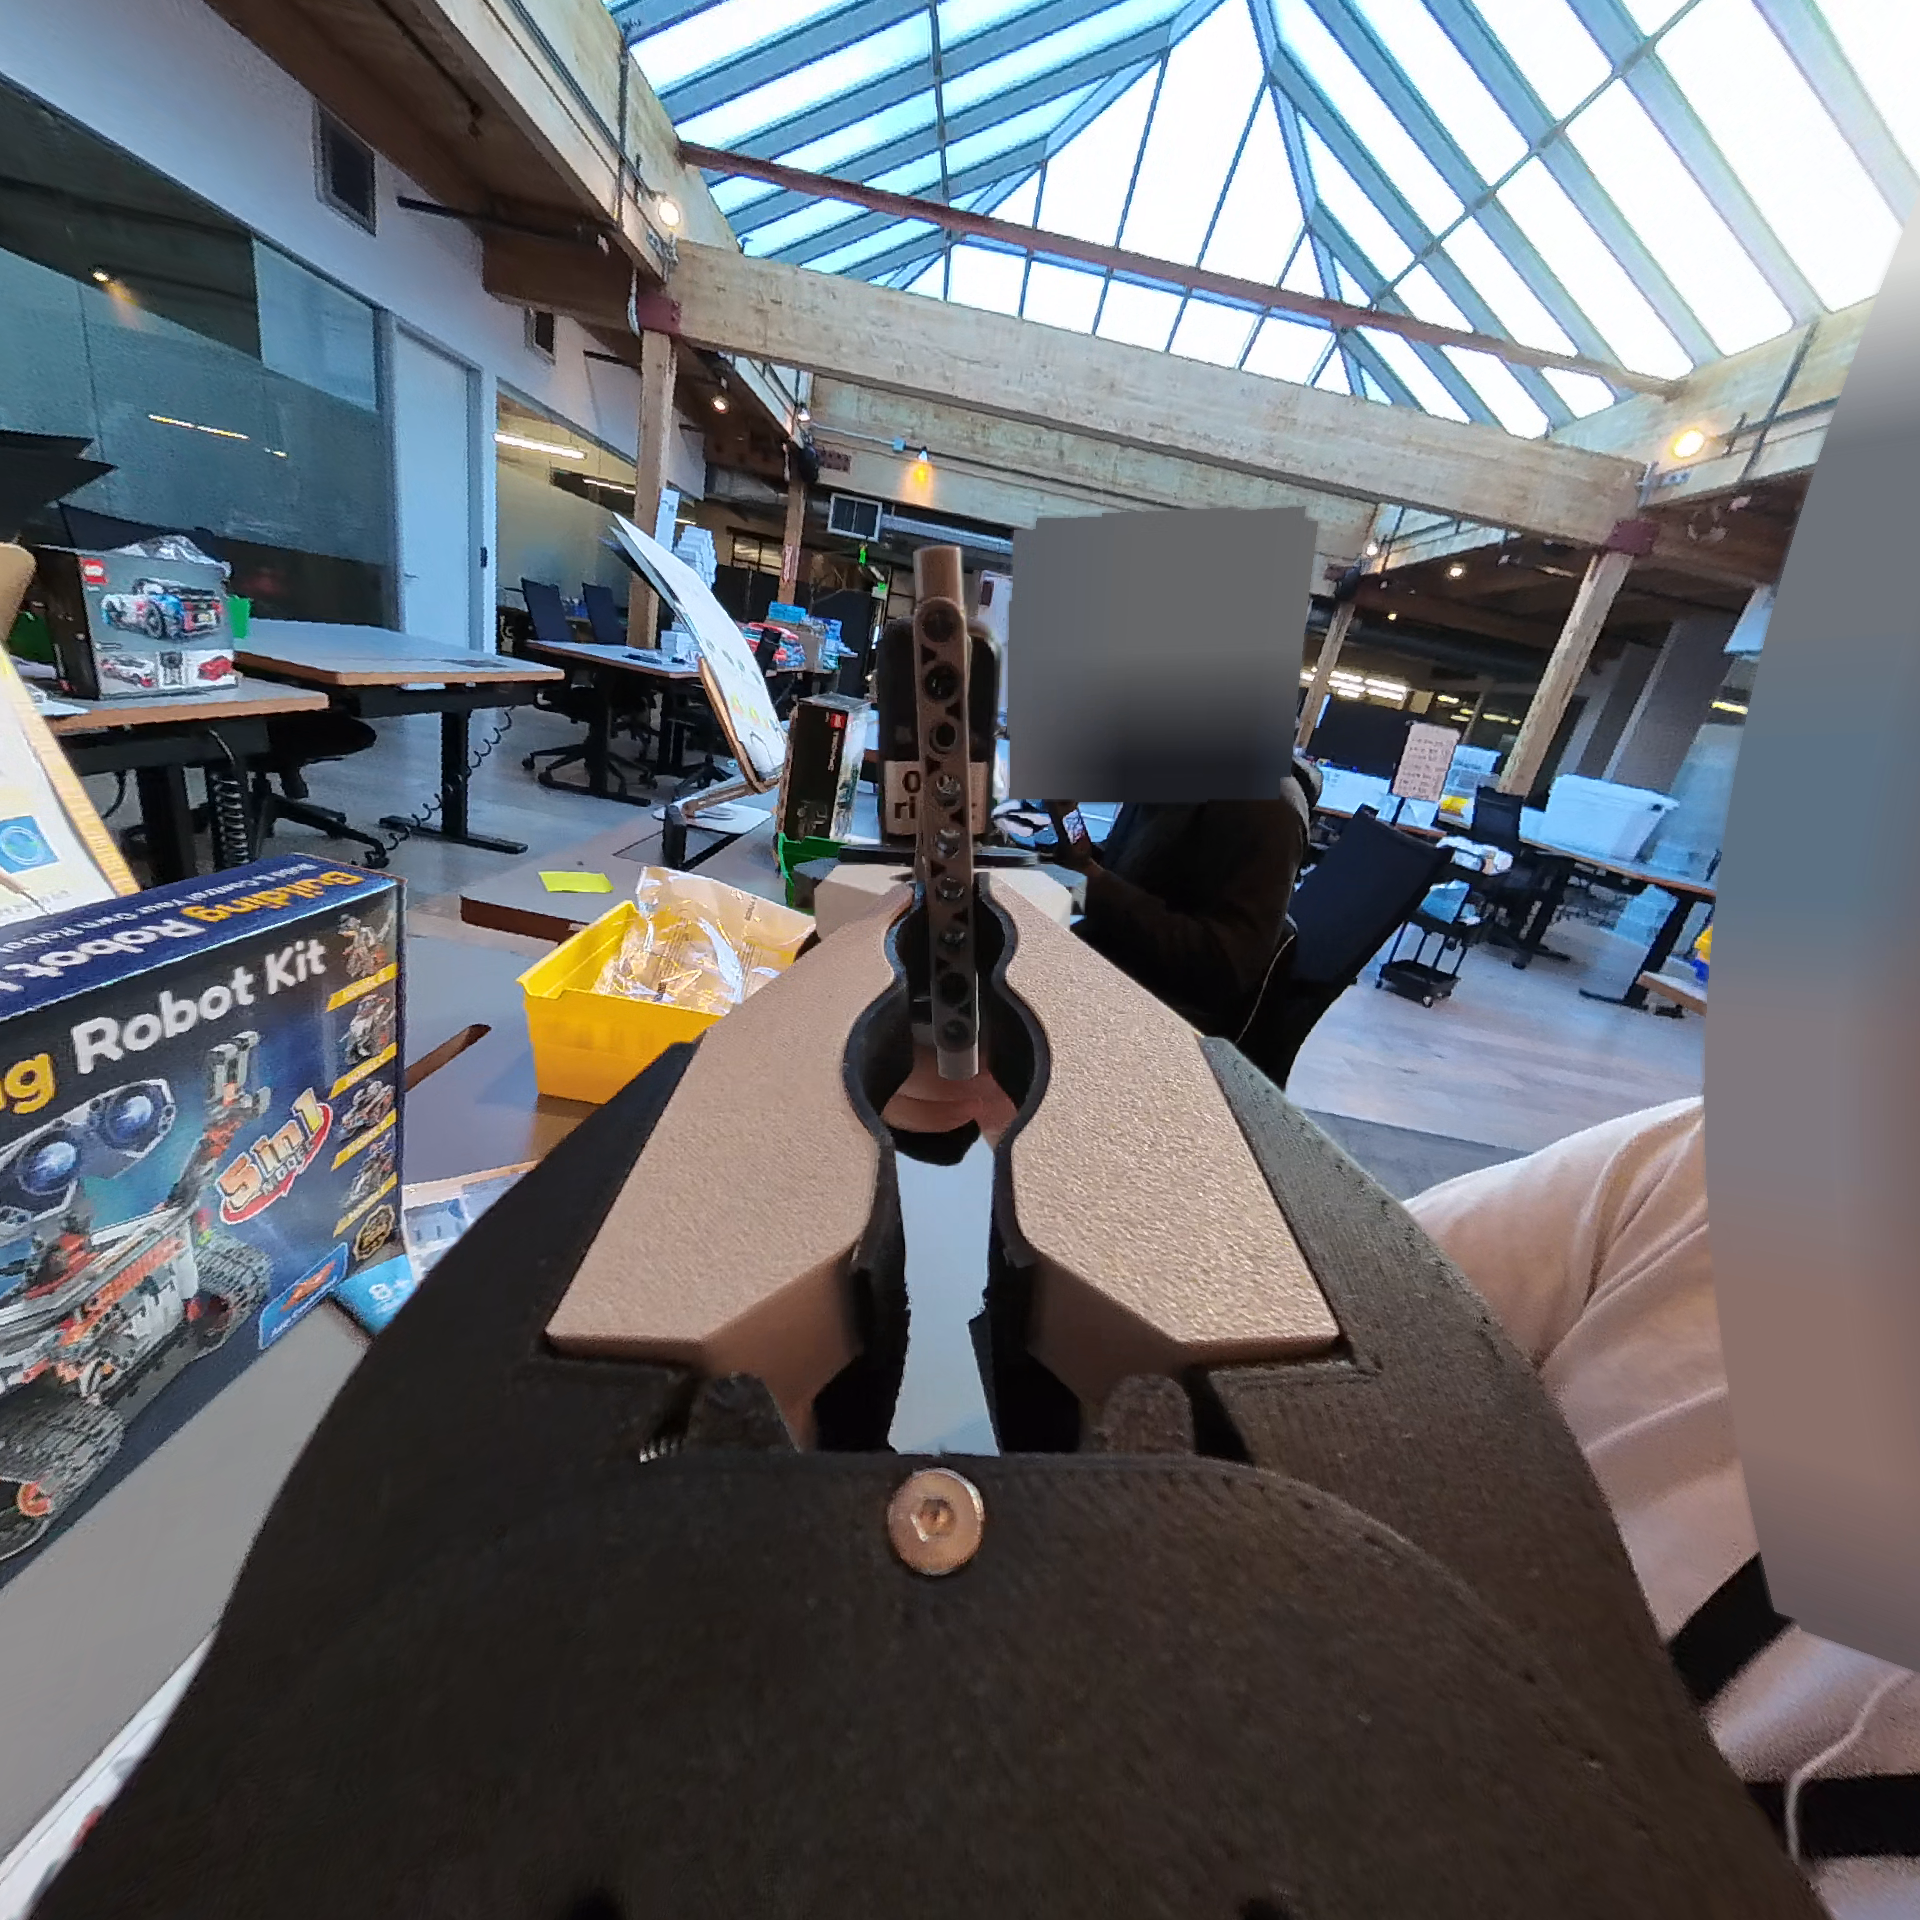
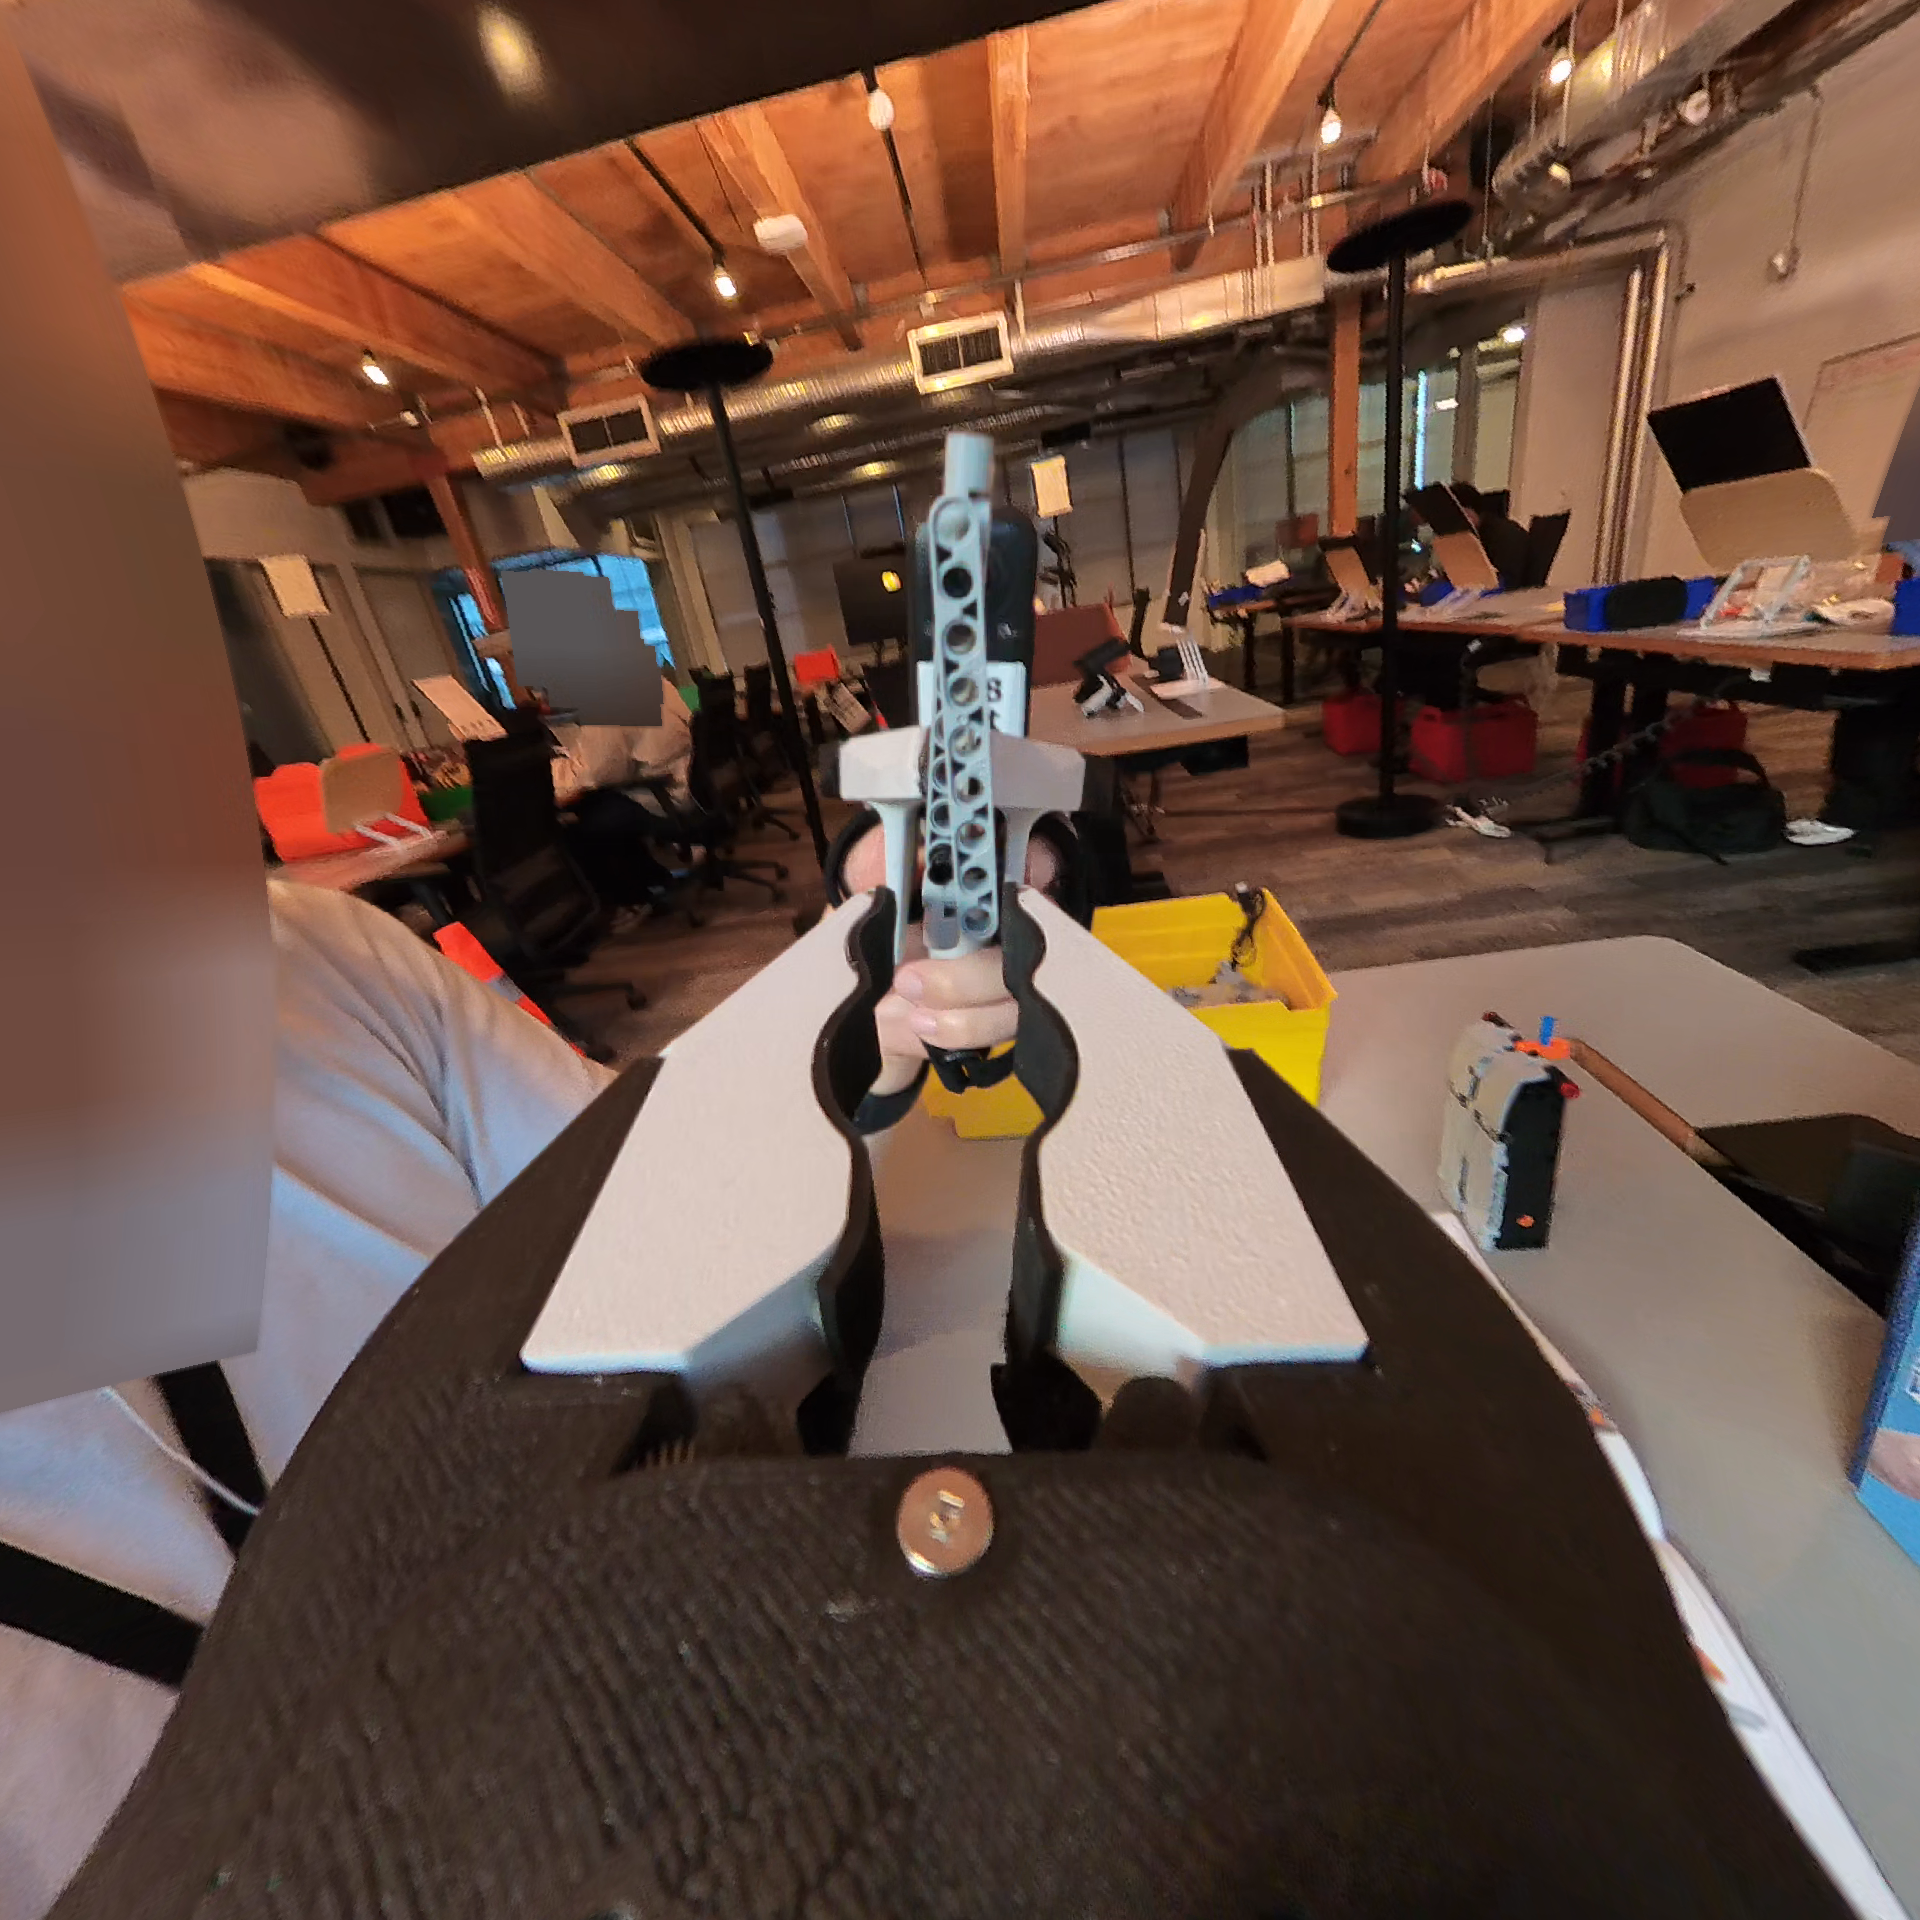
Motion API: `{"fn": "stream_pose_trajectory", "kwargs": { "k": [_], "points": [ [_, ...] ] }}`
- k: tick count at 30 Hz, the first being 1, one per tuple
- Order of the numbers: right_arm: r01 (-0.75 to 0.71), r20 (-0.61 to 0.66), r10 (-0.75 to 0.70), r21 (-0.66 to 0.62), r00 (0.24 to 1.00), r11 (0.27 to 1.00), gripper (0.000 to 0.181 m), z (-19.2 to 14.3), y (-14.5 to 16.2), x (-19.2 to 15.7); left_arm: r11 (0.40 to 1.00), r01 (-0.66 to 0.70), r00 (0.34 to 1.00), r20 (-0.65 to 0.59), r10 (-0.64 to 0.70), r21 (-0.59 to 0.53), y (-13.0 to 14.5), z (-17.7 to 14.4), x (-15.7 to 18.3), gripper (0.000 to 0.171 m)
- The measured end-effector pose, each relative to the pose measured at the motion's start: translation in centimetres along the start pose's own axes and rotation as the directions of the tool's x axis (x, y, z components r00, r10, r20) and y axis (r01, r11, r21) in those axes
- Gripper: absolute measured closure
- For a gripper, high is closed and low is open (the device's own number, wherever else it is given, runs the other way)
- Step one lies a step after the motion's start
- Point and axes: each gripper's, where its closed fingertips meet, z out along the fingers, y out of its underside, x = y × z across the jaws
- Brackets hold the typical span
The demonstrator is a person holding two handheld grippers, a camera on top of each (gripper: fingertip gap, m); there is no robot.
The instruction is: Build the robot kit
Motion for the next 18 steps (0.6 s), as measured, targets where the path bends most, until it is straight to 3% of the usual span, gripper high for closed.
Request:
{"fn": "stream_pose_trajectory", "kwargs": {
  "k": [8, 18],
  "points": [
    [-0.055, 0.044, 0.053, 0.057, 0.998, 0.997, 0.173, -0.5, -0.6, 0.2, 0.999, 0.044, 0.999, -0.030, -0.044, 0.008, -0.1, 0.0, 0.1, 0.167],
    [-0.073, 0.126, 0.066, 0.051, 0.990, 0.996, 0.174, -0.4, -0.4, -0.9, 0.992, 0.125, 0.985, -0.120, -0.122, 0.022, -0.2, 0.1, 0.9, 0.168]
  ]
}}
